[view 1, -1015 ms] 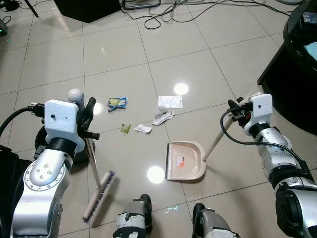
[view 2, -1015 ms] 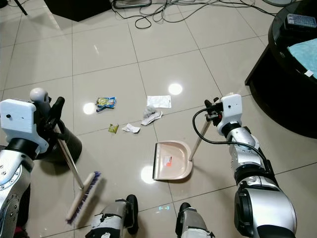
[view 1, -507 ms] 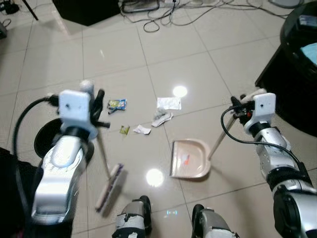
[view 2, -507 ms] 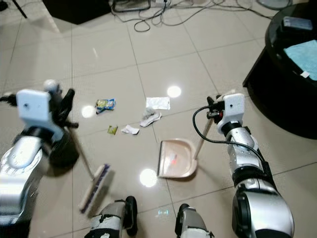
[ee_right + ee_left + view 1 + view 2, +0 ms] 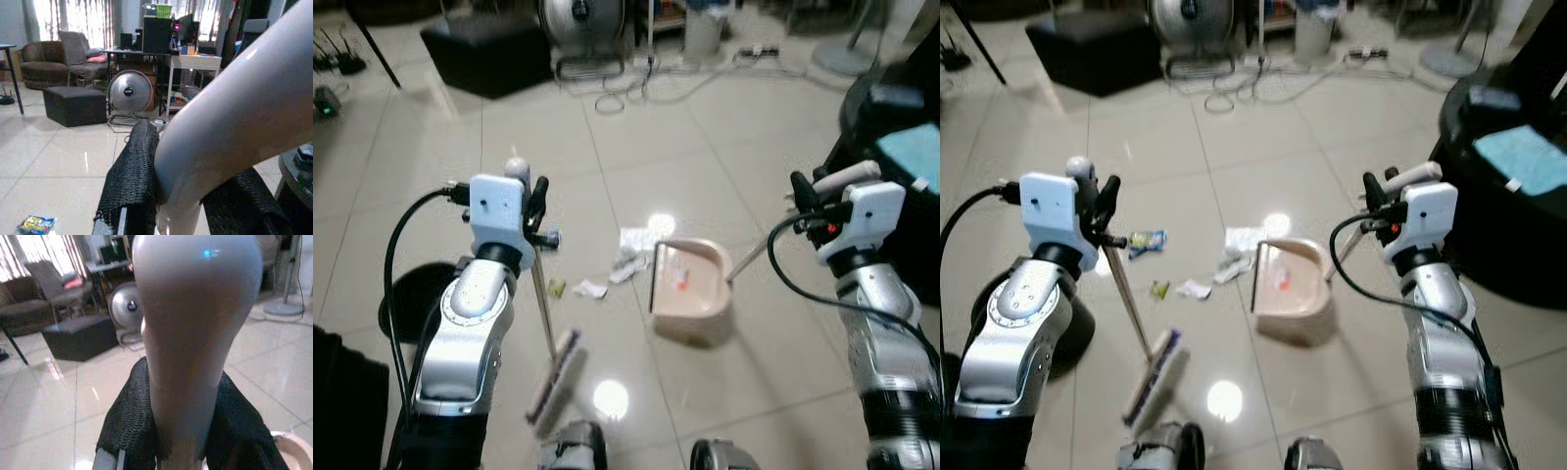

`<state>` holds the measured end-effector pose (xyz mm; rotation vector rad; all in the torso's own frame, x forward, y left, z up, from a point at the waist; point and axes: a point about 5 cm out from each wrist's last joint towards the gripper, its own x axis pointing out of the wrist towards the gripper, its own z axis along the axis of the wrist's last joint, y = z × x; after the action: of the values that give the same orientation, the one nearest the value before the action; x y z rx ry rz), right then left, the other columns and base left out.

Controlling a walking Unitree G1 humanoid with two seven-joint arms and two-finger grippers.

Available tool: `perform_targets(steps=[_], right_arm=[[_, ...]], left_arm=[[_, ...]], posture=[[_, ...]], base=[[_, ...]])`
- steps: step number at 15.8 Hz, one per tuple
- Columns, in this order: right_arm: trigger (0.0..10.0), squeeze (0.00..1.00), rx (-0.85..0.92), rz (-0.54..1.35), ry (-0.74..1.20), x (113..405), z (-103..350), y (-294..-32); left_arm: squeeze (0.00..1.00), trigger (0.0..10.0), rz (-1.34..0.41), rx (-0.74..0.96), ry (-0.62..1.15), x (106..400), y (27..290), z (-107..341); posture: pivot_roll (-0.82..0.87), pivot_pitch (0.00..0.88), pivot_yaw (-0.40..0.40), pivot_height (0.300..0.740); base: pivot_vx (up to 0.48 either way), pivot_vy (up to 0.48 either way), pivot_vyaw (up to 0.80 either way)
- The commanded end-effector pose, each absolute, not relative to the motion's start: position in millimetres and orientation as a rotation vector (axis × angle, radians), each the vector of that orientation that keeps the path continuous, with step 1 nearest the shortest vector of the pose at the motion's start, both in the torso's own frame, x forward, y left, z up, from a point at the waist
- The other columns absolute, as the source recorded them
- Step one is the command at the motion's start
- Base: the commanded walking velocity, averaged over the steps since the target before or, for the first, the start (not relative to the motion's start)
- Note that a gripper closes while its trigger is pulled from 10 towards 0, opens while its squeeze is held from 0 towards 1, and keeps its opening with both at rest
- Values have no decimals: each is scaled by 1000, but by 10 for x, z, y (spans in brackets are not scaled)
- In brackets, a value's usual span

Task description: Sweep floor

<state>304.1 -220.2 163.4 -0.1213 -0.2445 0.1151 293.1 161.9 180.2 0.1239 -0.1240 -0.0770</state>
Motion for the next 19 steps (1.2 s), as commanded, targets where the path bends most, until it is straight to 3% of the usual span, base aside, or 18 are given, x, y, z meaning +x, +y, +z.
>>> perform_targets(steps=[1,3,7,12,17,19], right_arm=[[10000,0,-130,85,-236,3004,1729,-2180],[10000,0,-118,60,-204,2944,1830,-2144],[10000,0,-317,128,-130,2928,1869,-2088],[10000,0,-123,278,-44,2864,1762,-2020],[10000,0,-114,166,-148,2721,1751,-2023],[10000,0,-118,137,-152,2715,1750,-2030]], left_arm=[[0,10000,-58,160,-191,2916,1631,1956],[0,10000,-57,196,-216,2917,1610,2008],[0,10000,-57,200,-231,2963,1573,2045],[0,10000,-66,189,-250,2995,1499,2079],[0,10000,-104,217,-274,2965,1389,2006],[0,10000,-106,220,-282,2974,1372,2020]], posture=[[10,29,53,740],[11,25,52,740],[9,24,46,740],[17,20,32,740],[5,22,37,740],[3,20,39,740]], base=[[0,0,0],[0,0,0],[0,0,0],[0,0,0],[0,0,0],[120,0,694]])
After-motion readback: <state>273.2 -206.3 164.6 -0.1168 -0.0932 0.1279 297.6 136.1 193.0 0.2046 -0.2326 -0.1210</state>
